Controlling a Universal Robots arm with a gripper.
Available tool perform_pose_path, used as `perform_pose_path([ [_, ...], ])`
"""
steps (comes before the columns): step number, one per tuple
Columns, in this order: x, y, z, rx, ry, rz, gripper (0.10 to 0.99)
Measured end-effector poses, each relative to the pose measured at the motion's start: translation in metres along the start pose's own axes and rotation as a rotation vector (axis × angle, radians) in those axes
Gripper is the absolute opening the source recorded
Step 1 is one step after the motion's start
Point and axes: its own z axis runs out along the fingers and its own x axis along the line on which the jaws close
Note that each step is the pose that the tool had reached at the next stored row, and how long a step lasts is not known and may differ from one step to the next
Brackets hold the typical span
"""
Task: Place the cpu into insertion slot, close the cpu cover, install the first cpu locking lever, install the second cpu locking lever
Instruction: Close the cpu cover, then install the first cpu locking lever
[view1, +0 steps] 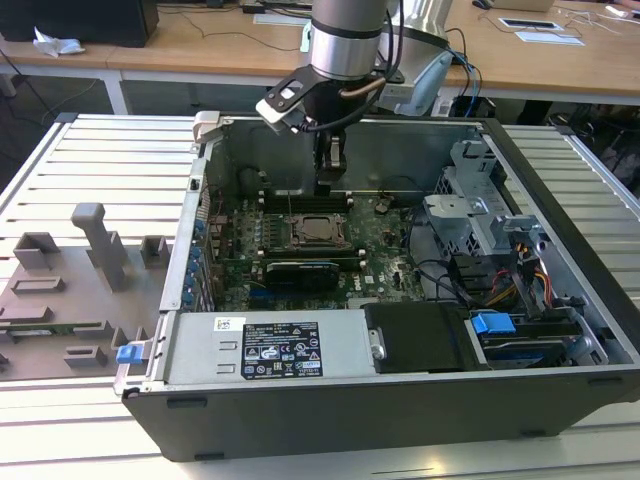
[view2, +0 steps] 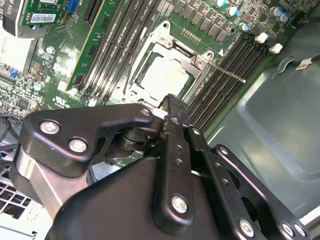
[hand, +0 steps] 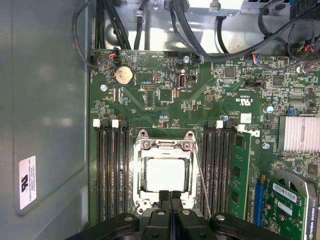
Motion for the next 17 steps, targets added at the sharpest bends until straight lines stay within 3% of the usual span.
perform_pose_path([
  [8, 0.0, 0.0, -0.0005, 0.0, -0.0007, -0.014, 0.106],
  [10, 0.0, 0.0, -0.0005, -0.002, -0.0042, -0.09, 0.106],
  [15, 0.0, 0.0, -0.0005, -0.004, -0.0094, -0.202, 0.106],
  [17, 0.0, 0.0, -0.0005, -0.007, -0.0142, -0.306, 0.106],
])
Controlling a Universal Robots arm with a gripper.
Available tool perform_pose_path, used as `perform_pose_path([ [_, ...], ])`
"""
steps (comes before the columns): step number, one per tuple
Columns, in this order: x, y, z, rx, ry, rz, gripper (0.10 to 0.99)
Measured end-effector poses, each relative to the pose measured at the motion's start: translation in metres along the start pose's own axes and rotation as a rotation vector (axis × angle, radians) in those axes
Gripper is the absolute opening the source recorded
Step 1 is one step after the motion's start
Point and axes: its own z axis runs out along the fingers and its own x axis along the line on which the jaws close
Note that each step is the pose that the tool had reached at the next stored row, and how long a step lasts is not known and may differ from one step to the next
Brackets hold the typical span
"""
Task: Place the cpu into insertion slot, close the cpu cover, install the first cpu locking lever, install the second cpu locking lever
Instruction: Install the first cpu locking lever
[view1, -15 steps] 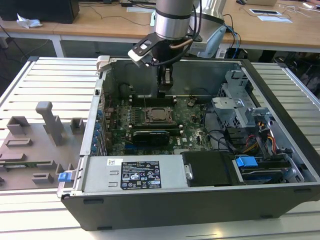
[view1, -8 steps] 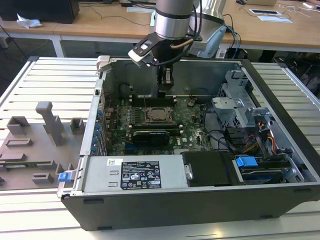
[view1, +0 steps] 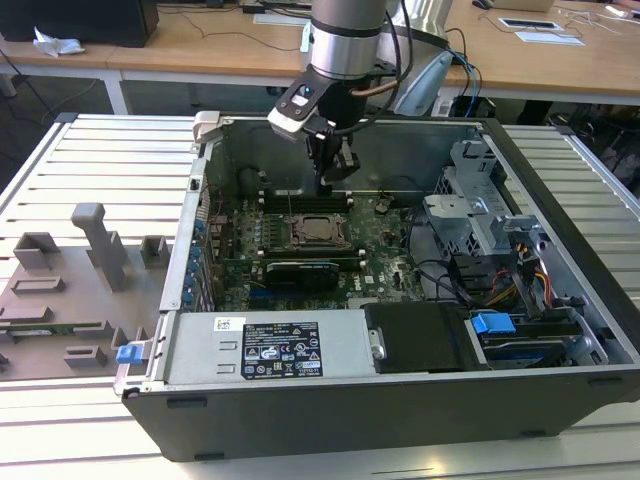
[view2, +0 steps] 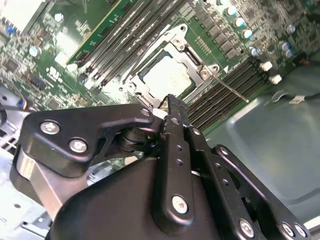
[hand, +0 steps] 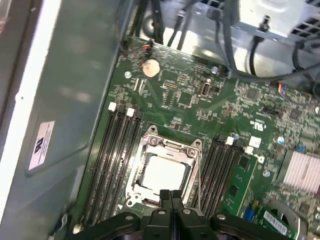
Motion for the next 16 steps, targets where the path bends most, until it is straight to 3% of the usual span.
perform_pose_path([
  [14, 0.0, 0.0, 0.0, -0.005, -0.0109, -0.233, 0.106],
  [16, 0.0, 0.0, 0.0, -0.006, -0.0134, -0.286, 0.106],
])
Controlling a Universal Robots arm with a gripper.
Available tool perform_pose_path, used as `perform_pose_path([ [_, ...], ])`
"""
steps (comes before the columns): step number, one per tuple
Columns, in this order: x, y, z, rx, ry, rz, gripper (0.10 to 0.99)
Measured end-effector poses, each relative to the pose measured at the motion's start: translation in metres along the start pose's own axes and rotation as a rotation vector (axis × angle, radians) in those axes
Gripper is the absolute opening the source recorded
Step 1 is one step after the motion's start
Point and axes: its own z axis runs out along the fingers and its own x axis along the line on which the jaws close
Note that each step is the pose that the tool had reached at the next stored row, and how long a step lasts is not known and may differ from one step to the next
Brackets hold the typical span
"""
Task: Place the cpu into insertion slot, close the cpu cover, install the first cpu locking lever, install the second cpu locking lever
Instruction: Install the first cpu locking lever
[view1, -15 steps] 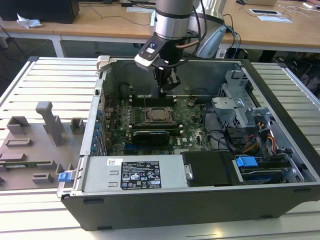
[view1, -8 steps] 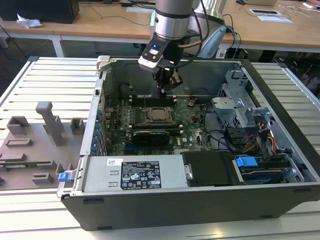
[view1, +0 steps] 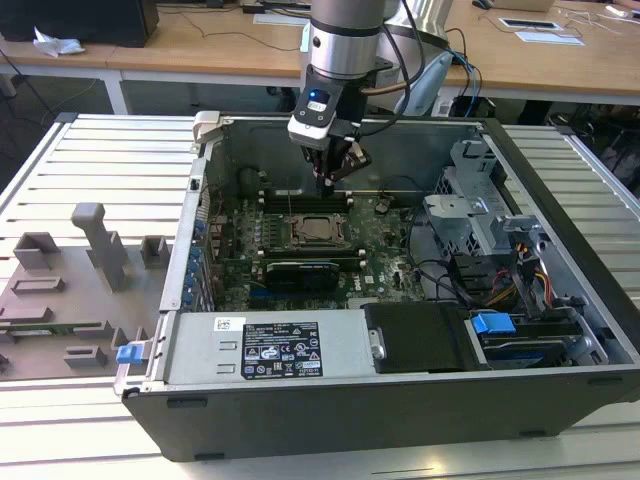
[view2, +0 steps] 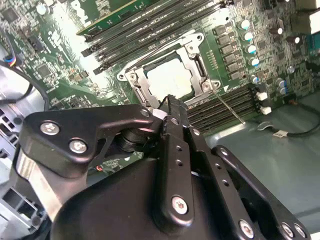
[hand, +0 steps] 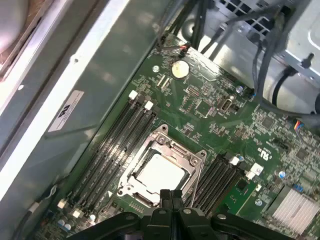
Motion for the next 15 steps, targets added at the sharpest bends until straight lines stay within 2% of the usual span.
perform_pose_path([
  [5, 0.0, 0.0, 0.0, -0.002, -0.0036, -0.077, 0.106],
  [7, 0.0, 0.0, 0.0, -0.003, -0.0059, -0.128, 0.106],
  [15, 0.0, 0.0, 0.0, -0.005, -0.0106, -0.228, 0.106],
])
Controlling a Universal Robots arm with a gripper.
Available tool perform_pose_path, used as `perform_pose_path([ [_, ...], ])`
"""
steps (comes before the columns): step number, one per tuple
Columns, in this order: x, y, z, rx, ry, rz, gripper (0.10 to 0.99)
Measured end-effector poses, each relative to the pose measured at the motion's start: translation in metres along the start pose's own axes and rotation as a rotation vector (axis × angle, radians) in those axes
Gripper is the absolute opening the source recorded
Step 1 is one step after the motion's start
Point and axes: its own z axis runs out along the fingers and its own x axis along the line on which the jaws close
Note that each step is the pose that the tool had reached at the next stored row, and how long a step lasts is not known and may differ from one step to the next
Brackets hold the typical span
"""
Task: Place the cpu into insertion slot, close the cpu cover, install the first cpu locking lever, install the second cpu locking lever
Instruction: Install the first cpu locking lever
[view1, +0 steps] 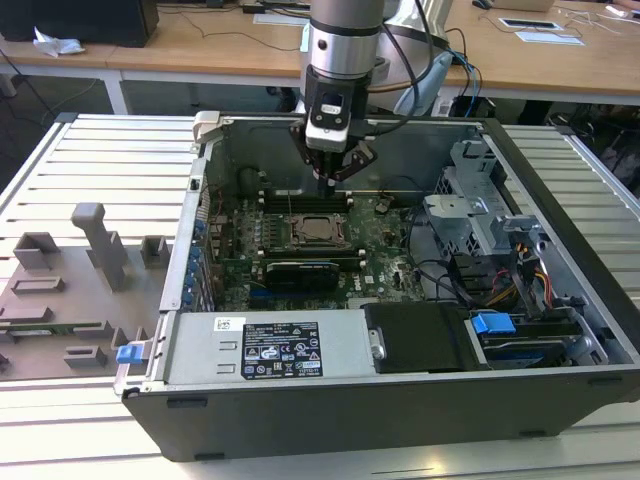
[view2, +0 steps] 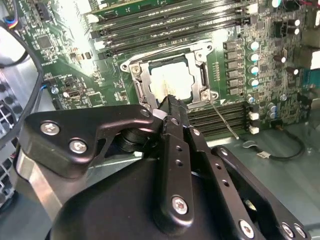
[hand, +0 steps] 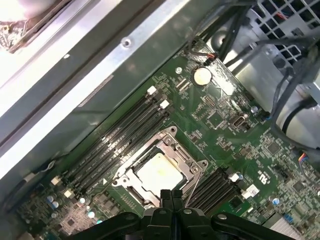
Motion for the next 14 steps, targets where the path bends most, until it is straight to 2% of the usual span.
perform_pose_path([
  [14, 0.0, 0.0, 0.0, -0.005, -0.008, -0.18, 0.106],
])
